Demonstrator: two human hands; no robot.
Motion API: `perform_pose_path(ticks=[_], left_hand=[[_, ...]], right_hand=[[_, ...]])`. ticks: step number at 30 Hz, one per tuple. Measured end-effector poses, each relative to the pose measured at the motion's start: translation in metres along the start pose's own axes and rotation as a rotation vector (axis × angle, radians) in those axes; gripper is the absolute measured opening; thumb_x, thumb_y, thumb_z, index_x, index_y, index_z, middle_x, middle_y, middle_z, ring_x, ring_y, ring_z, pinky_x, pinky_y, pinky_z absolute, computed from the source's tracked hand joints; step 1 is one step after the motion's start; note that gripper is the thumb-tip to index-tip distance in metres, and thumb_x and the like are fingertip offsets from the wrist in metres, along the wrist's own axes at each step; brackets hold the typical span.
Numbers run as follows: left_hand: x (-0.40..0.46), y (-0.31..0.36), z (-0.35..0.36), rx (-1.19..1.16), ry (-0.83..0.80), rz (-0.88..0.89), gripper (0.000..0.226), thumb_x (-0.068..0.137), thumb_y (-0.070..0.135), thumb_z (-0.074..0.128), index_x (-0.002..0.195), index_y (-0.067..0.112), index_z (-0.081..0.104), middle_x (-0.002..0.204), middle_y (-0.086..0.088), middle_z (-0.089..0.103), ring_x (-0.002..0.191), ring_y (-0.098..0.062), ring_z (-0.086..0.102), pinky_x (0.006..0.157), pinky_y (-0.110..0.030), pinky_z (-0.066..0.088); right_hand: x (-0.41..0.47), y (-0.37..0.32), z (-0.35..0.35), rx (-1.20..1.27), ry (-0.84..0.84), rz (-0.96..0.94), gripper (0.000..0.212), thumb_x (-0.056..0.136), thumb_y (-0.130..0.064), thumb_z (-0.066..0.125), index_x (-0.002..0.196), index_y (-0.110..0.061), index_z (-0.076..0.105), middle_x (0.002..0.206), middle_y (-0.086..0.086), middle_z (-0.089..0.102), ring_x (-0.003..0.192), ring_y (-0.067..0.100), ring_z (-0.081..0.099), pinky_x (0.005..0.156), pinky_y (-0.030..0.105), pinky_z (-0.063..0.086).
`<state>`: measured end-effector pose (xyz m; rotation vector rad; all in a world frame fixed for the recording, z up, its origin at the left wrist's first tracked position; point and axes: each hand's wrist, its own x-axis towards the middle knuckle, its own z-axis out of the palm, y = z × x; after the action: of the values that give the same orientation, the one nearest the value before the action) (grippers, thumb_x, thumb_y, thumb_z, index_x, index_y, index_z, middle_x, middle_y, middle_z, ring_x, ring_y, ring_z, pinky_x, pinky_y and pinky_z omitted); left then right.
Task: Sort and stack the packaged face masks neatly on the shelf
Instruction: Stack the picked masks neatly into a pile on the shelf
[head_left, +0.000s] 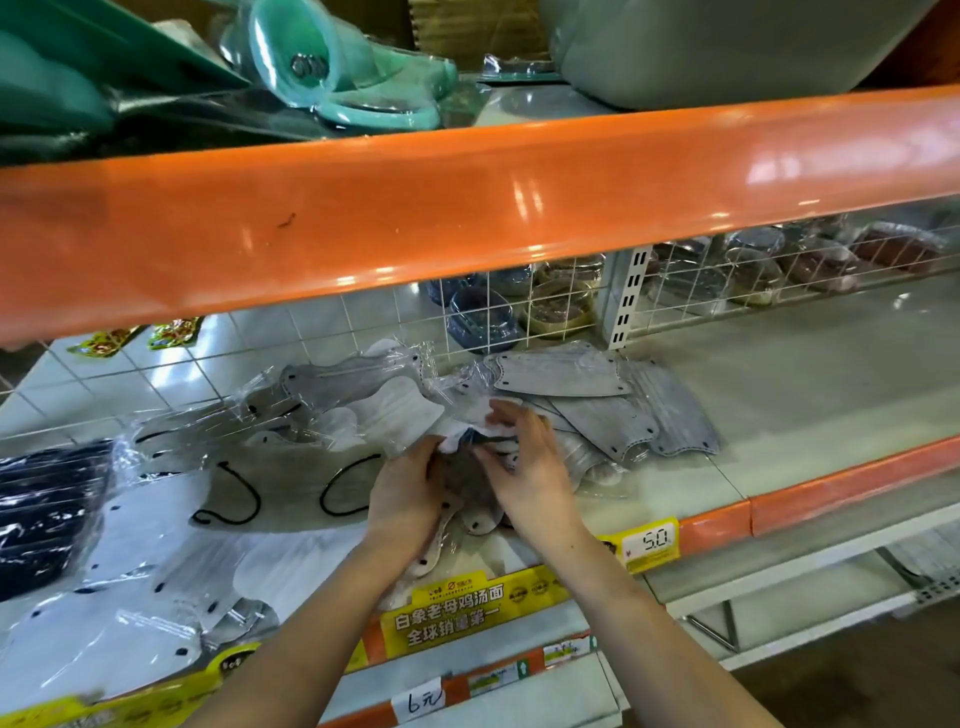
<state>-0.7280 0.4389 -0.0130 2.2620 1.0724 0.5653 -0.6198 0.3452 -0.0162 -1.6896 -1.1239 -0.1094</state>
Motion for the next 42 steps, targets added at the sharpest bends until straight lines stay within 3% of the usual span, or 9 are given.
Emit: perform_pose_path(ticks=[6, 11, 16, 25, 29, 33, 36, 39, 42], left_hand=[[0.004, 0.013, -0.015, -0.608, 0.017, -0.131, 0.019, 0.099, 0.018, 0.048, 0.084, 0.013, 0.059, 0.084, -0.01, 0.064, 0.077, -0.023, 0.058, 0.067, -0.028, 0.042], [0.001, 0.019, -0.021, -0.965, -0.035, -0.269, 0.019, 0.098, 0.017, 0.049, 0.088, 0.014, 0.064, 0.089, -0.008, 0.07, 0.087, -0.022, 0.065, 0.083, -0.038, 0.051], [-0.002, 0.021, -0.026, -1.013, -0.045, -0.223, 0.017, 0.097, 0.011, 0.049, 0.095, 0.013, 0.066, 0.088, -0.005, 0.073, 0.084, -0.019, 0.069, 0.072, -0.03, 0.055], [-0.014, 0.013, -0.031, -0.737, -0.169, -0.245, 0.023, 0.094, 0.001, 0.053, 0.112, 0.013, 0.061, 0.092, -0.004, 0.068, 0.071, -0.012, 0.065, 0.063, -0.019, 0.053], [-0.018, 0.015, -0.039, -0.761, -0.119, -0.27, 0.025, 0.098, 0.001, 0.043, 0.109, 0.014, 0.062, 0.088, -0.006, 0.067, 0.058, -0.012, 0.064, 0.053, -0.021, 0.052], [-0.014, 0.011, -0.057, -0.619, -0.091, -0.303, 0.029, 0.099, 0.003, 0.041, 0.104, 0.02, 0.063, 0.084, -0.001, 0.062, 0.056, -0.013, 0.055, 0.048, -0.021, 0.046], [-0.014, 0.006, -0.072, -0.615, -0.178, -0.34, 0.033, 0.099, 0.001, 0.042, 0.099, 0.021, 0.068, 0.085, -0.005, 0.064, 0.059, -0.015, 0.053, 0.047, -0.02, 0.047], [-0.016, 0.0, -0.082, -0.584, -0.236, -0.332, 0.037, 0.098, 0.0, 0.042, 0.093, 0.026, 0.068, 0.091, -0.005, 0.067, 0.067, -0.02, 0.053, 0.057, -0.026, 0.043], [-0.019, -0.006, -0.09, -0.637, -0.22, -0.396, 0.041, 0.099, -0.001, 0.038, 0.093, 0.025, 0.069, 0.09, -0.003, 0.068, 0.071, -0.016, 0.057, 0.059, -0.024, 0.043]], right_hand=[[0.009, 0.001, 0.002, 0.272, 0.084, 0.239, 0.069, 0.082, -0.007, 0.07, 0.141, -0.011, 0.036, 0.133, -0.001, 0.042, 0.124, 0.013, 0.045, 0.1, 0.022, 0.041], [0.014, 0.003, 0.003, 0.155, -0.205, 0.355, 0.023, 0.089, -0.018, 0.065, 0.11, -0.01, 0.062, 0.095, -0.001, 0.066, 0.087, 0.011, 0.061, 0.068, 0.018, 0.042], [0.015, -0.003, 0.001, 0.263, -0.079, 0.456, 0.026, 0.093, -0.013, 0.059, 0.069, -0.019, 0.053, 0.062, 0.0, 0.053, 0.055, 0.006, 0.046, 0.052, 0.022, 0.033], [0.011, -0.006, -0.003, 0.498, 0.203, 0.573, 0.008, 0.097, -0.004, 0.049, 0.104, -0.007, 0.05, 0.085, 0.008, 0.063, 0.068, -0.001, 0.061, 0.057, 0.014, 0.046], [0.0, -0.003, 0.0, 0.434, 0.191, 0.482, 0.038, 0.092, 0.008, 0.046, 0.126, -0.009, 0.043, 0.106, 0.007, 0.061, 0.09, 0.01, 0.062, 0.071, 0.014, 0.046], [-0.008, 0.008, -0.003, -0.173, 0.206, 0.131, 0.075, 0.071, 0.024, 0.049, 0.14, -0.005, 0.041, 0.13, 0.013, 0.046, 0.118, 0.027, 0.048, 0.091, 0.03, 0.045], [-0.011, 0.016, 0.001, -0.512, 0.05, -0.133, 0.064, 0.074, 0.009, 0.062, 0.133, -0.014, 0.052, 0.132, 0.01, 0.051, 0.121, 0.031, 0.048, 0.099, 0.044, 0.042], [-0.01, 0.014, 0.003, -0.447, -0.123, -0.295, 0.042, 0.075, -0.001, 0.068, 0.114, -0.015, 0.066, 0.119, 0.001, 0.063, 0.11, 0.023, 0.059, 0.099, 0.04, 0.044], [-0.012, 0.003, 0.008, -0.386, -0.34, -0.265, 0.065, 0.059, 0.006, 0.068, 0.121, -0.015, 0.061, 0.126, 0.0, 0.06, 0.114, 0.021, 0.058, 0.098, 0.037, 0.047]])
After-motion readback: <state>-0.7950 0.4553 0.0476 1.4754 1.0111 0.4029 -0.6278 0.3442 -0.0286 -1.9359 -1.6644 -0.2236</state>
